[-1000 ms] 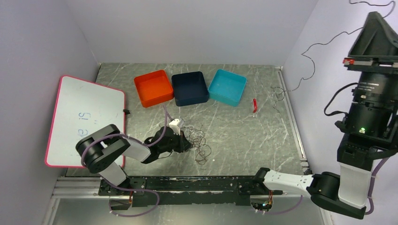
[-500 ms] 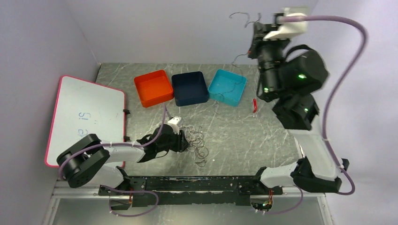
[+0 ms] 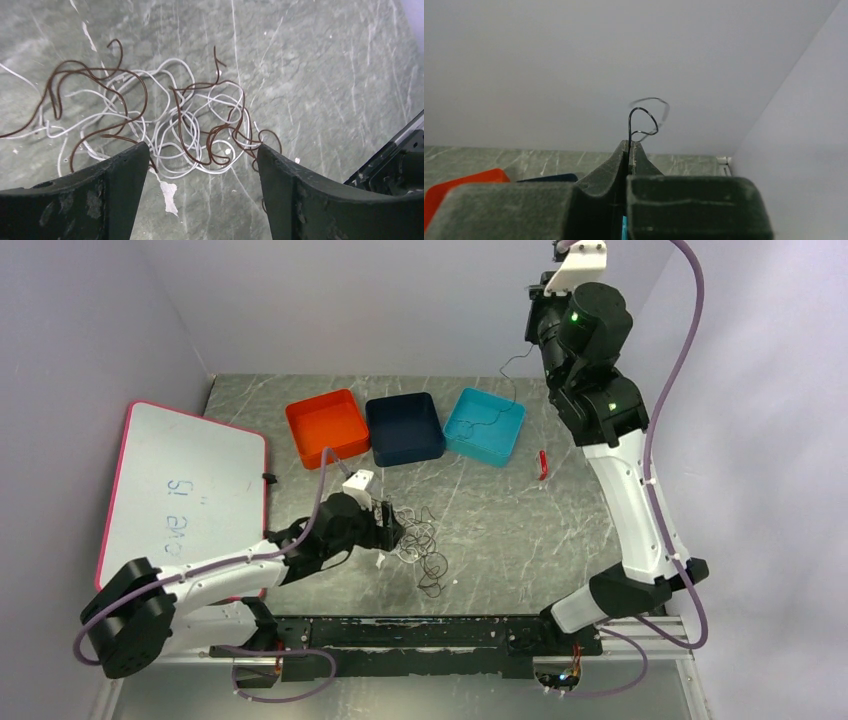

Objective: Untangle the cables

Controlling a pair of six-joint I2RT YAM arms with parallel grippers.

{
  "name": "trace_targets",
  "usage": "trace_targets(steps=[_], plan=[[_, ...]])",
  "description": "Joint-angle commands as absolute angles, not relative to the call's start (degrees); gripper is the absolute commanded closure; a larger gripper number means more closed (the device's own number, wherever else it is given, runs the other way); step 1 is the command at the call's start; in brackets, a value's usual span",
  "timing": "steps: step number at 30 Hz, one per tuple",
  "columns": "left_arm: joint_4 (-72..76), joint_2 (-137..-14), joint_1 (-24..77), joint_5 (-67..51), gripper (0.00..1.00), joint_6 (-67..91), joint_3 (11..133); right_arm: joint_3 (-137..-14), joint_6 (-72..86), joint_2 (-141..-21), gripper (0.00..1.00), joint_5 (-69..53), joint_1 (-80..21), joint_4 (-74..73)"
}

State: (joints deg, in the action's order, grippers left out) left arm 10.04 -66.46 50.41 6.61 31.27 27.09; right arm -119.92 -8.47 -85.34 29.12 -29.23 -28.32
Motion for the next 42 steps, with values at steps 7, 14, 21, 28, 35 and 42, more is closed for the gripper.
trace_targets(steps=[7,14,21,28,35,42], plan=[[0.49,-60.69,50.67,13.69,0.15,29.07,31.73,-117.94,0.23,-87.76,1.0,12.02,-18.42,-27.51],[-4.98,-62.31,50.48,17.47,0.14,30.52,34.18,-117.37,0.83,-90.19,1.0,8.7,-13.93,-26.03],[-6.31,-62.03,45.91,14.95,0.1,32.55,34.01,-117.63,2.66,-93.04,1.0,4.38,-11.14,-23.75],[-6.79,-59.79,42.8,13.84,0.1,32.37,33.0,-117.97,3.96,-96.79,1.0,1.16,-9.79,-21.43],[-6.28,-59.59,42.45,12.55,0.11,32.67,32.37,-115.02,3.81,-98.79,1.0,0.65,-9.05,-19.69],[-5.8,-60.77,42.42,11.52,0.12,31.73,32.73,-107.72,1.61,-100.22,1.0,-2.11,-8.7,-15.01]])
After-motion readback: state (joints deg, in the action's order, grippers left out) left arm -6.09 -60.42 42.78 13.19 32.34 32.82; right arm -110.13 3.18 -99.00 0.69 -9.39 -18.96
